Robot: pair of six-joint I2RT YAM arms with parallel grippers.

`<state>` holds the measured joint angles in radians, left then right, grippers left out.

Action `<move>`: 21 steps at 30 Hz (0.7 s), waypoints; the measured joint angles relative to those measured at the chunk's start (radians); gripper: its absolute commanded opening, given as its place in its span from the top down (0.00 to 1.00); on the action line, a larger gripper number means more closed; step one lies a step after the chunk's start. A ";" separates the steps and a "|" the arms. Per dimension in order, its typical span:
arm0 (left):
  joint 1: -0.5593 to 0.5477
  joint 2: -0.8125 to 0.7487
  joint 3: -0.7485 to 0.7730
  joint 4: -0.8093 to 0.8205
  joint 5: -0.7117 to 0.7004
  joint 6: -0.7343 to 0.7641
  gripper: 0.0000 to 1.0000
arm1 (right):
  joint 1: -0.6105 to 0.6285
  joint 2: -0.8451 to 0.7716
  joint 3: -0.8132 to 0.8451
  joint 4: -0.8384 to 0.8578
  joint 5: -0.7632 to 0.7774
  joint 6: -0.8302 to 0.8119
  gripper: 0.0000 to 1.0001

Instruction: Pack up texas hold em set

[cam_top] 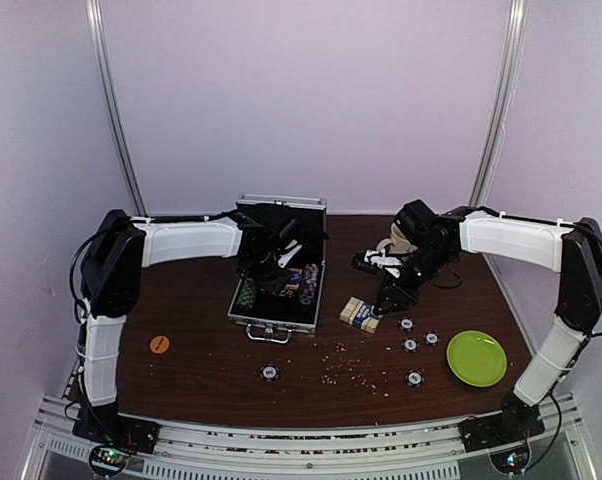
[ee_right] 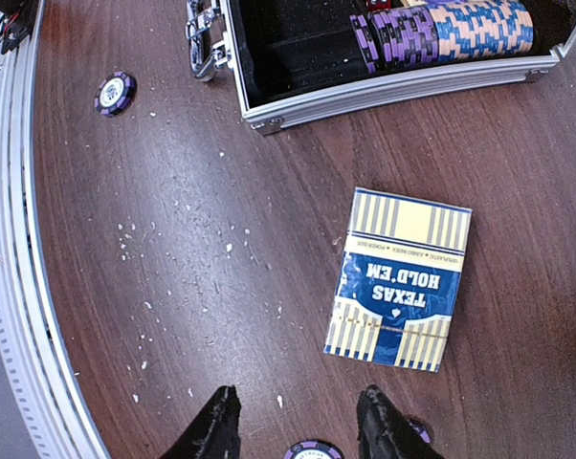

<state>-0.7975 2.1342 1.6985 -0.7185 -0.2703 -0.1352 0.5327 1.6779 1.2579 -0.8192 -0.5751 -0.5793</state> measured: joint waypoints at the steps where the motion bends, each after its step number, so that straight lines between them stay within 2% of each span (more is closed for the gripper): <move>1: 0.007 0.008 0.003 0.011 0.001 0.000 0.71 | 0.000 0.000 0.000 0.000 0.000 0.000 0.58; 13: 0.024 0.113 0.184 0.076 0.032 0.000 0.71 | 0.000 0.004 0.000 0.000 0.002 0.000 0.58; 19: 0.027 0.156 0.209 0.070 0.047 0.000 0.70 | 0.000 0.011 0.000 0.000 0.005 0.000 0.58; 21: 0.027 0.162 0.209 0.068 0.050 0.000 0.67 | 0.000 0.013 0.000 0.000 0.007 0.000 0.58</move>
<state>-0.7704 2.2959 1.9079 -0.6510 -0.2207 -0.1349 0.5327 1.6905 1.2579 -0.8192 -0.5678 -0.5793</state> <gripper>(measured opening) 0.454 0.423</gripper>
